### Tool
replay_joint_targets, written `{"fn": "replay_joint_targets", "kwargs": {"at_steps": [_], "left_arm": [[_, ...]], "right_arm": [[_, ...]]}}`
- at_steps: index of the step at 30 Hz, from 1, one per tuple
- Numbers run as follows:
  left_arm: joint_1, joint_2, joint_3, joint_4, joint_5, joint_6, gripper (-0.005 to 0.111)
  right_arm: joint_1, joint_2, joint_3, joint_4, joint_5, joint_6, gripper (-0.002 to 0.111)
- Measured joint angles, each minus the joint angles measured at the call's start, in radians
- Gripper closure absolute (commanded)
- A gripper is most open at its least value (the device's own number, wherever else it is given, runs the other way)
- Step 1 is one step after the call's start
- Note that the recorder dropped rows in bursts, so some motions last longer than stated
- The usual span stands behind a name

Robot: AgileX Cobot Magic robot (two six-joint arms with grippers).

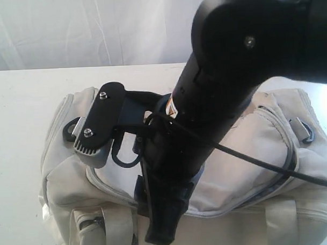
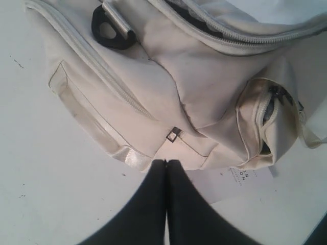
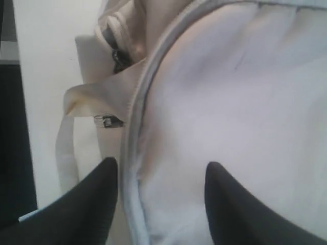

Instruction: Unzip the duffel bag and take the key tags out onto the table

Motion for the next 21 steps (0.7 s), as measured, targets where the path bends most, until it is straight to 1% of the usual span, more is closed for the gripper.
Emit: {"fn": "replay_joint_targets", "kwargs": {"at_steps": [1,2,3,5,9,13,15,18,21], "left_arm": [[0.0,0.0,0.0,-0.002,0.0,0.0,0.107],[0.0,0.0,0.0,-0.002,0.0,0.0,0.107],[0.0,-0.002,0.0,-0.002,0.0,0.0,0.107],[0.0,-0.004,0.0,-0.002,0.001,0.0,0.107],[0.0,-0.006,0.0,-0.002,0.002,0.0,0.107],[0.0,-0.006,0.0,-0.004,0.003,0.0,0.107],[0.0,-0.006,0.0,-0.004,0.003,0.0,0.107],[0.0,-0.006,0.0,-0.004,0.003,0.0,0.107],[0.0,-0.006,0.0,-0.006,0.003,0.0,0.107]], "right_arm": [[0.0,0.011,0.0,-0.014,-0.011,0.0,0.065],[0.0,0.019,0.0,-0.024,-0.016,0.0,0.073],[0.0,0.028,0.0,-0.033,-0.024,0.002,0.083],[0.0,0.038,0.0,-0.05,-0.038,0.008,0.108],[0.0,0.043,-0.002,-0.154,-0.084,0.081,0.108],[-0.026,0.05,-0.054,-0.286,-0.127,0.154,0.108],[-0.056,0.069,-0.108,-0.33,-0.144,0.163,0.108],[-0.129,0.129,-0.209,-0.382,-0.169,0.163,0.108],[-0.206,0.235,-0.343,-0.41,-0.173,0.154,0.108]]}}
